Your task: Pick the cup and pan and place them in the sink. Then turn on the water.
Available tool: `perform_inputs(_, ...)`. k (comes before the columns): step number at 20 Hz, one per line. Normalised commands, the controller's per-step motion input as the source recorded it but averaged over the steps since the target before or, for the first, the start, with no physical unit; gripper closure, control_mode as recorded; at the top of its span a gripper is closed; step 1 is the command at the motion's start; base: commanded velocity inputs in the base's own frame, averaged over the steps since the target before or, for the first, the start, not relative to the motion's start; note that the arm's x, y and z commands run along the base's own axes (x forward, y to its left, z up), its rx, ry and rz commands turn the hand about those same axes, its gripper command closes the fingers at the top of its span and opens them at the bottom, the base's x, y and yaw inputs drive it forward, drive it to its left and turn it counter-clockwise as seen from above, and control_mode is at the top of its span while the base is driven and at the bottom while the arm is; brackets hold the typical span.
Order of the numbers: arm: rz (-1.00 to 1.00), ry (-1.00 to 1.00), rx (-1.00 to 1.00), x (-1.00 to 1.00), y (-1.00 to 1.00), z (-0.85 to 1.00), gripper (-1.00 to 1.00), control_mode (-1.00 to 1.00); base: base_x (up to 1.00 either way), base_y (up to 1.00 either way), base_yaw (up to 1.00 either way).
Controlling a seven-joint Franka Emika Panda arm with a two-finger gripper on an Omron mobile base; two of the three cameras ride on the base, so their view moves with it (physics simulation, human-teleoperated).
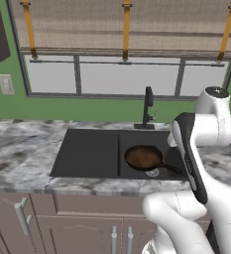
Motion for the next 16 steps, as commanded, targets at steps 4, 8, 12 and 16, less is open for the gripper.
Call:
perform_inputs(4,-0.07,-0.19,0.02,-0.55,0.0,0.38,-1.0,-1.0,0.0,0.0,0.0)
perform_inputs(8,-0.04,-0.09,0.0,-0.33,0.0,0.09,-1.0,-1.0,0.0,0.0,0.0)
perform_inputs(12,0.0,0.0,0.0,0.0,0.01,0.0,-1.0,-1.0,0.0,0.0,0.0)
perform_inputs(16,0.0,0.0,0.0,0.0,0.0,0.0,-1.0,-1.0,0.0,0.0,0.0)
